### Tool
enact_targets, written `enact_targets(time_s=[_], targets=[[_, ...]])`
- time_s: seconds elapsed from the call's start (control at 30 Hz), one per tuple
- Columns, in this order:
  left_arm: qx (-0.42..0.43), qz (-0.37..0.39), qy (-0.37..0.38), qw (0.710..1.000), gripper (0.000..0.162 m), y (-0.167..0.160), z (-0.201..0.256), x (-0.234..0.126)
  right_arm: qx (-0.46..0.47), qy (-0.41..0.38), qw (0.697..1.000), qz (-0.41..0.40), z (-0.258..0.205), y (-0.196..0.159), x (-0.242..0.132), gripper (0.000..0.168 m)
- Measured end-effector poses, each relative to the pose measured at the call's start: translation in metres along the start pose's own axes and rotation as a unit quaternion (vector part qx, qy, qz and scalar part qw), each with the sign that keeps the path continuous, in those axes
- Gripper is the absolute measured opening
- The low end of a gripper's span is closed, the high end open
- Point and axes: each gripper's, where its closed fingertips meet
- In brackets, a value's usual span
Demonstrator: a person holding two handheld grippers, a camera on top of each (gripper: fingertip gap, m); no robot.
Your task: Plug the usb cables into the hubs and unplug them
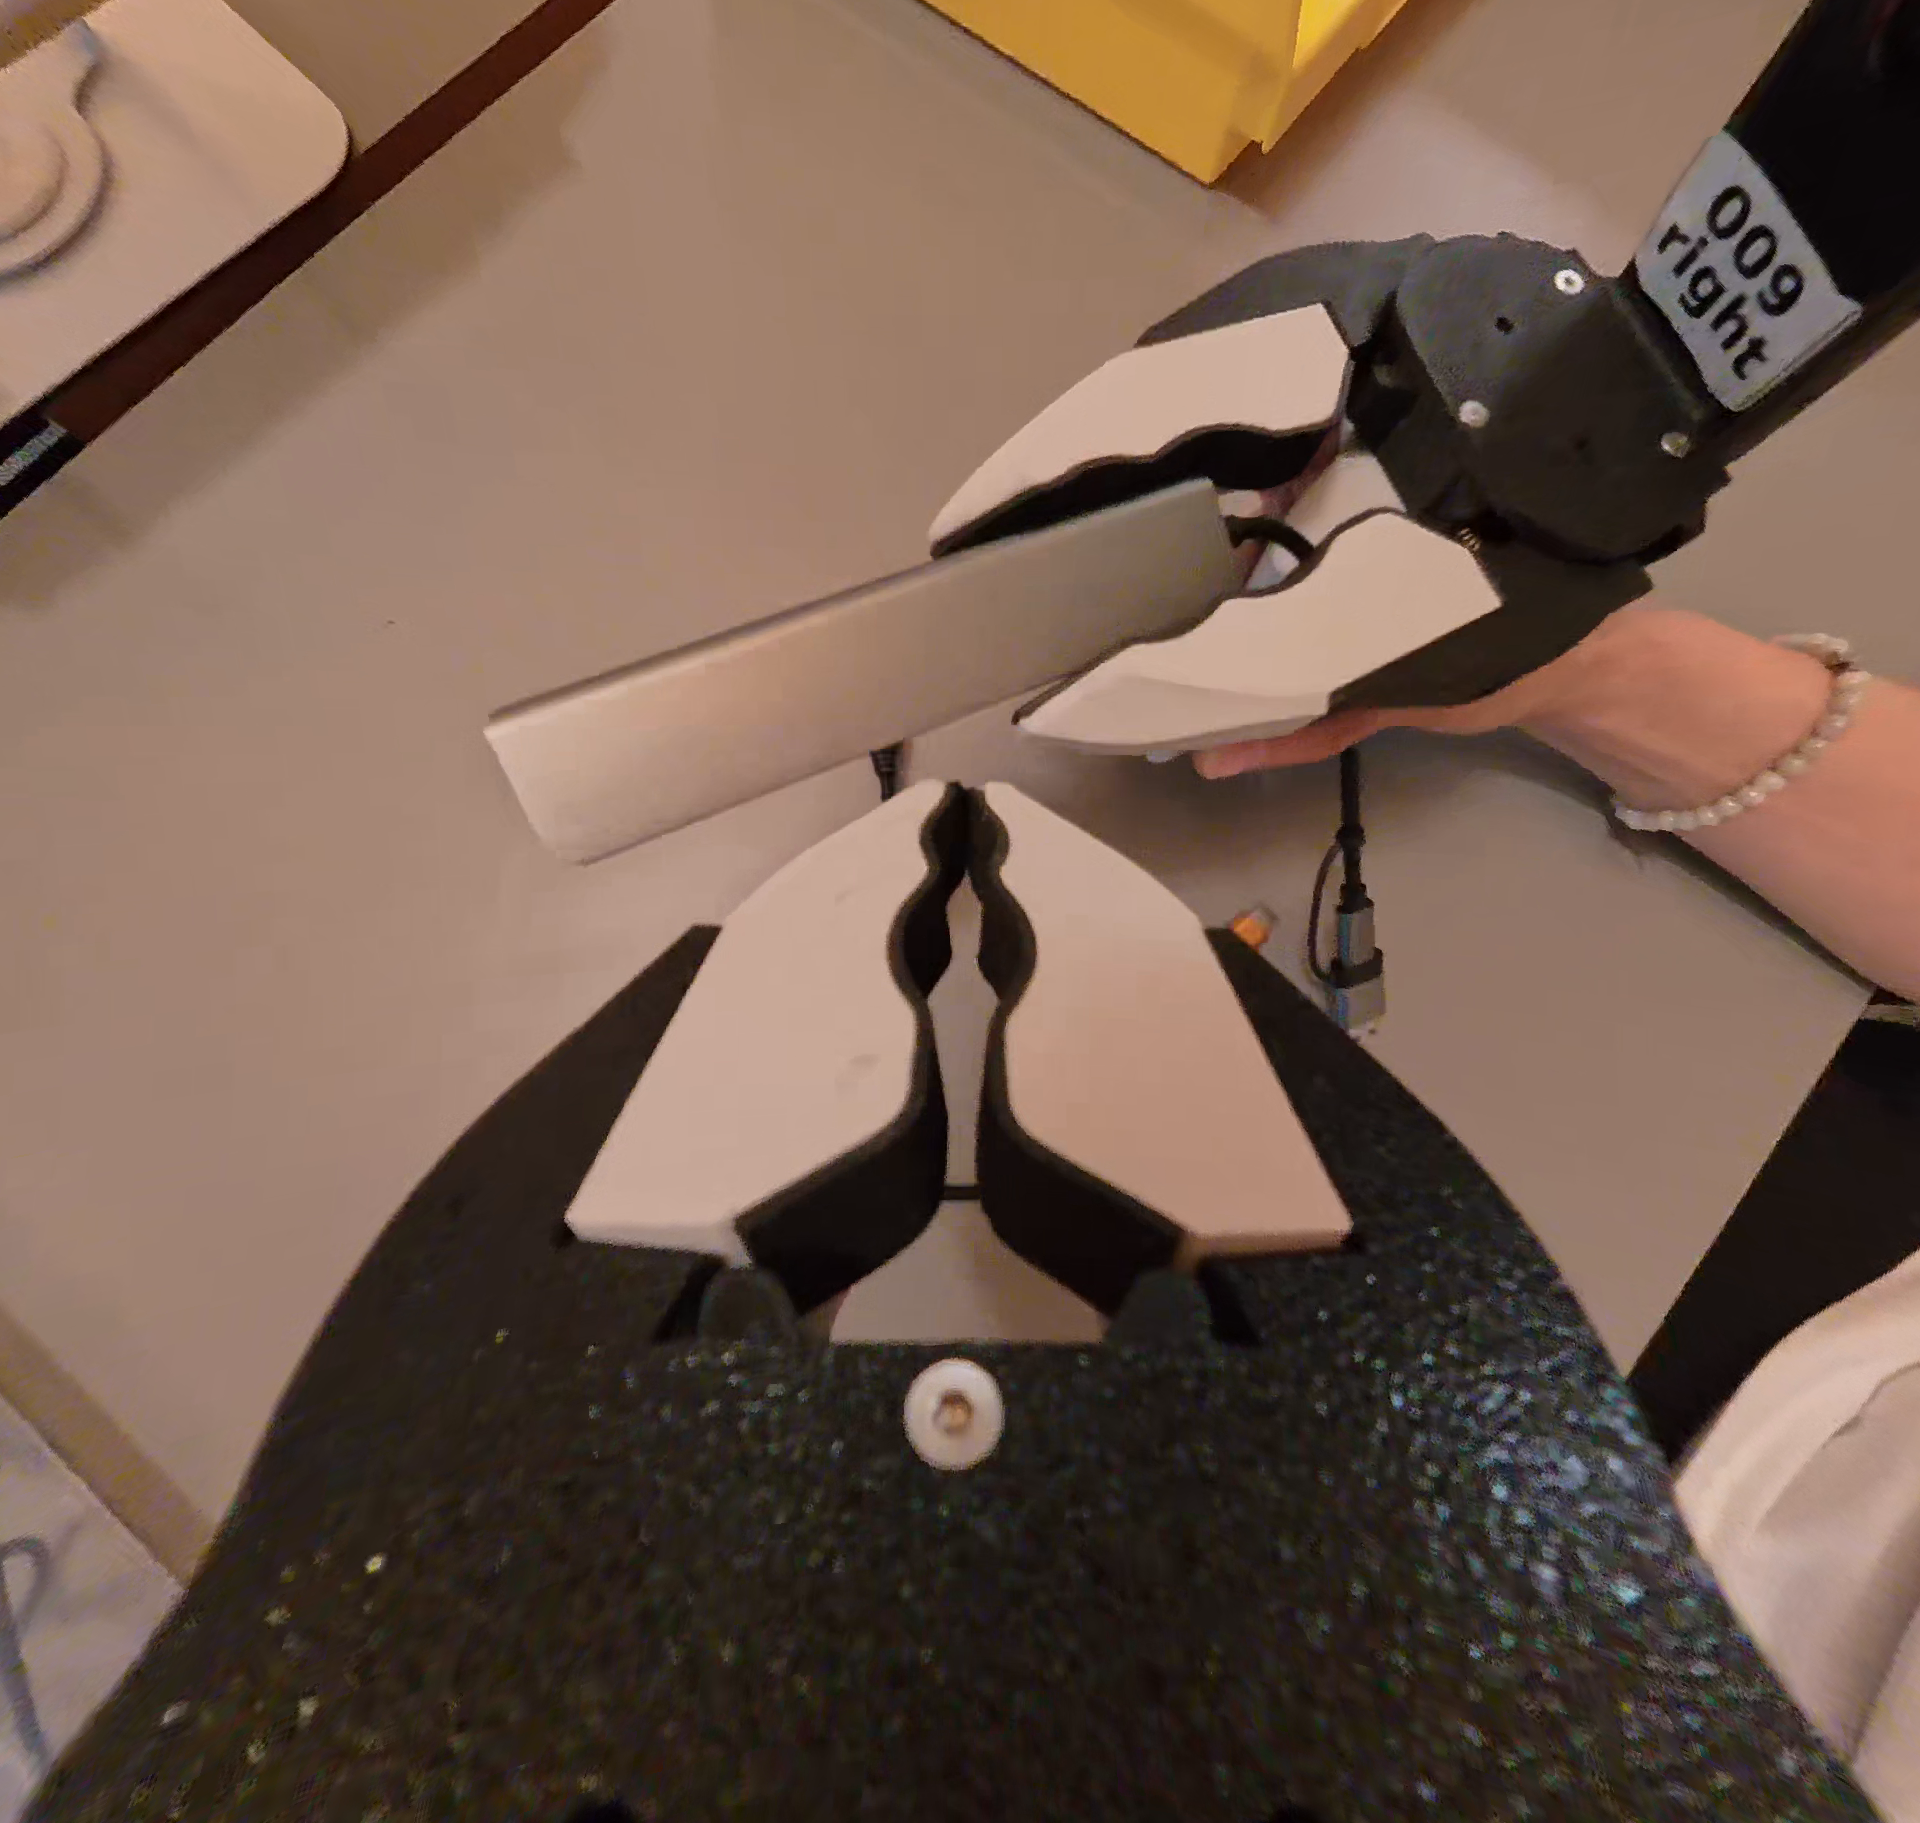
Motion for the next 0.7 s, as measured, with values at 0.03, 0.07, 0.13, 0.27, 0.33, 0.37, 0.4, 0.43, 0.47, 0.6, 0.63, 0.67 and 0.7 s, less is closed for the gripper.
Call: enact_targets(time_s=[0.03, 0.07, 0.13, 0.27, 0.33, 0.37, 0.4, 0.43, 0.47, 0.6, 0.63, 0.67, 0.7], targets=[[0.008, -0.007, 0.004, 1.000, 0.000, -0.002, -0.001, 0.000, -0.004, -0.005, 1.000, -0.004, 0.001, -0.001, 0.001, 0.035], [0.015, -0.021, 0.004, 1.000, 0.000, -0.006, -0.001, 0.001, -0.003, -0.008, 1.000, -0.003, 0.001, -0.001, 0.001, 0.035], [0.042, -0.049, 0.007, 0.998, 0.000, -0.020, -0.002, 0.010, 0.010, -0.017, 1.000, 0.010, 0.006, 0.002, -0.002, 0.035], [0.085, -0.041, 0.044, 0.995, 0.007, -0.044, -0.015, 0.047, 0.062, -0.054, 0.995, 0.059, 0.029, 0.012, -0.015, 0.035], [0.078, -0.026, 0.034, 0.996, 0.013, -0.049, -0.016, 0.066, 0.080, -0.060, 0.992, 0.072, 0.035, 0.014, -0.020, 0.035], [0.078, -0.023, 0.032, 0.996, 0.017, -0.051, -0.017, 0.074, 0.084, -0.065, 0.992, 0.075, 0.037, 0.014, -0.021, 0.035], [0.080, -0.021, 0.044, 0.996, 0.019, -0.052, -0.022, 0.080, 0.085, -0.067, 0.991, 0.077, 0.038, 0.015, -0.021, 0.035], [0.089, -0.019, 0.057, 0.994, 0.019, -0.052, -0.026, 0.085, 0.084, -0.065, 0.991, 0.076, 0.037, 0.015, -0.021, 0.035], [0.101, -0.016, 0.064, 0.993, 0.020, -0.052, -0.028, 0.089, 0.083, -0.064, 0.992, 0.075, 0.037, 0.014, -0.020, 0.035], [0.155, -0.001, 0.087, 0.984, 0.022, -0.046, -0.028, 0.099, 0.082, -0.059, 0.992, 0.071, 0.035, 0.014, -0.019, 0.035], [0.170, 0.004, 0.096, 0.981, 0.022, -0.043, -0.029, 0.101, 0.083, -0.058, 0.992, 0.071, 0.035, 0.014, -0.019, 0.035], [0.184, 0.006, 0.102, 0.978, 0.022, -0.041, -0.029, 0.103, 0.084, -0.056, 0.992, 0.071, 0.035, 0.014, -0.019, 0.035], [0.194, 0.001, 0.104, 0.975, 0.024, -0.041, -0.030, 0.105, 0.085, -0.055, 0.992, 0.071, 0.035, 0.014, -0.019, 0.035]])
Point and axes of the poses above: each gripper's, where its closed fingertips meet, x out along the fingers, y out of its top, z = x × y across the jaws
